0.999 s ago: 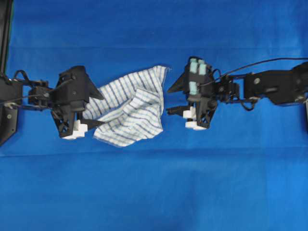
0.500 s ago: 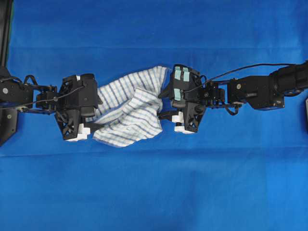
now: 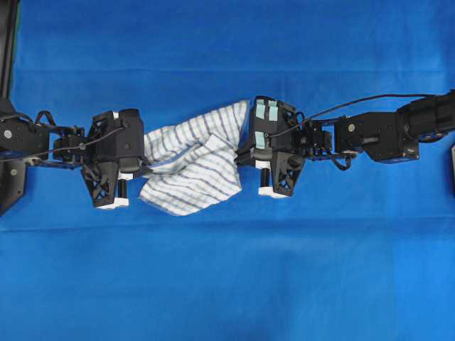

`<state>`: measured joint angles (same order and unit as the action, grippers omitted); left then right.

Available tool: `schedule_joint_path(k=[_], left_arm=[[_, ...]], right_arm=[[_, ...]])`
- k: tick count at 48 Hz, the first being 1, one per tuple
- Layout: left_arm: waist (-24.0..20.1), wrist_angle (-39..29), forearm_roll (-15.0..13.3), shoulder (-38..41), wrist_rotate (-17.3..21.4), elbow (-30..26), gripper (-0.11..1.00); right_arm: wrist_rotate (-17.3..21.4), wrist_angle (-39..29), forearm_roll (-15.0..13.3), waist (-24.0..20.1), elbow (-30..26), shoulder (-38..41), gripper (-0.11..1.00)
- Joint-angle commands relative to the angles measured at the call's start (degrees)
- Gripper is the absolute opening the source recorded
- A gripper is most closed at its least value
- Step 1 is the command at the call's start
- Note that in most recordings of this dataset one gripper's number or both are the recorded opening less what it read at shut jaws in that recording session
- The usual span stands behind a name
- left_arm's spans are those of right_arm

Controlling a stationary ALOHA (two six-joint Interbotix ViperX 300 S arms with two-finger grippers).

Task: Lift the towel with both arms.

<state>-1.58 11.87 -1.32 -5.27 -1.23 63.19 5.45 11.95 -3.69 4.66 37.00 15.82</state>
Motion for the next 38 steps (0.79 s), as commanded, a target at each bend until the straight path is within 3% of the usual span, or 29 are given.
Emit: schedule_joint_path(k=[1,19,38], left_arm=[[0.18,-0.7,-0.09,-1.67,0.09,-1.14,0.02],[0.18,-17.67,-0.09,-17.23,0.18,-8.17,0.02],[-3.25,-22.24,-0.09,-32.34,0.26,-16.7,0.02]], right_arm=[[0.0,-1.05,0.18,-0.18,-0.79,-2.72,0.05],[-0.26,-12.66,0.0,-0.18,-0.79,-17.05,0.05],[-0.79,-27.95,-2.99,1.67,-3.87,-35.6,0.05]])
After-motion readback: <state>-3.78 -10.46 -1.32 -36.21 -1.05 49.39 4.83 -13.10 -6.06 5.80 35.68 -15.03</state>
